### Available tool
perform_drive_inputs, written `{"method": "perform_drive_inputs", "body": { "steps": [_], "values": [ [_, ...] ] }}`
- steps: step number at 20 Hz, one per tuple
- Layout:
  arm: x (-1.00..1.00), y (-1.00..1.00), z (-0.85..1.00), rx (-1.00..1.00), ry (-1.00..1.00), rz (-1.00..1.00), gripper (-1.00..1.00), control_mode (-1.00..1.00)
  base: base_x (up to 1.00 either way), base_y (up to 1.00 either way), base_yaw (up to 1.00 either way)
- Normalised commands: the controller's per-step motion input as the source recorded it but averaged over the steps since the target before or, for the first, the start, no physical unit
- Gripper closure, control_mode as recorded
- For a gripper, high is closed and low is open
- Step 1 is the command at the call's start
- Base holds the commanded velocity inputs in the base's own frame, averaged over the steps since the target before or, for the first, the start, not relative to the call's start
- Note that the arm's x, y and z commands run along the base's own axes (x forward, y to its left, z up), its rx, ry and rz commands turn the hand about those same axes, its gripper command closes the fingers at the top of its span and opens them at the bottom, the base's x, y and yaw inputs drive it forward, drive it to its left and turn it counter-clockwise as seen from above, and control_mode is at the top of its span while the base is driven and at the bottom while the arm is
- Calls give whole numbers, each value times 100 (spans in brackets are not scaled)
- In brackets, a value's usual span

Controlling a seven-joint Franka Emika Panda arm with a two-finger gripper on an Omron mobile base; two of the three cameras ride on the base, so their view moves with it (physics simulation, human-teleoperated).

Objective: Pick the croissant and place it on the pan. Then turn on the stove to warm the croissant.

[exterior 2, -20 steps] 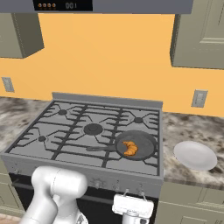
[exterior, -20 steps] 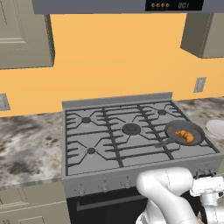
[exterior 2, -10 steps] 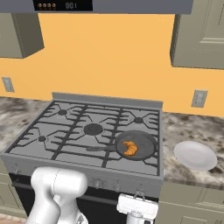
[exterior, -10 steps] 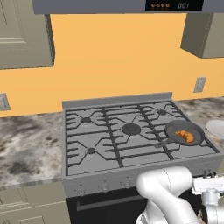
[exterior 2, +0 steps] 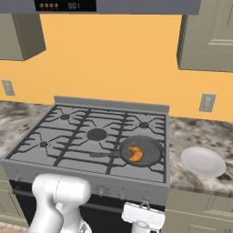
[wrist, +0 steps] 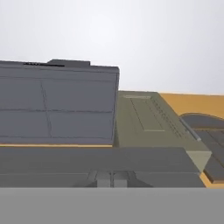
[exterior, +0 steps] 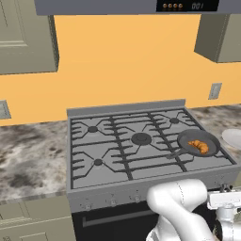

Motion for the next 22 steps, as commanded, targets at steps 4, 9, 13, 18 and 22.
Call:
{"method": "perform_drive_inputs", "body": {
  "steps": [4,9,13,18,22],
  "values": [
    [68,0,0,0,-10,8,100,-100,0,0,0],
    [86,0,0,0,-8,13,100,-100,0,0,0],
    [79,3,-4,0,-11,14,100,-100,0,0,0],
    [60,40,-15,-5,-13,22,100,-100,0,0,0],
    [40,71,-23,-13,-16,31,100,-100,0,0,0]
  ]
}}
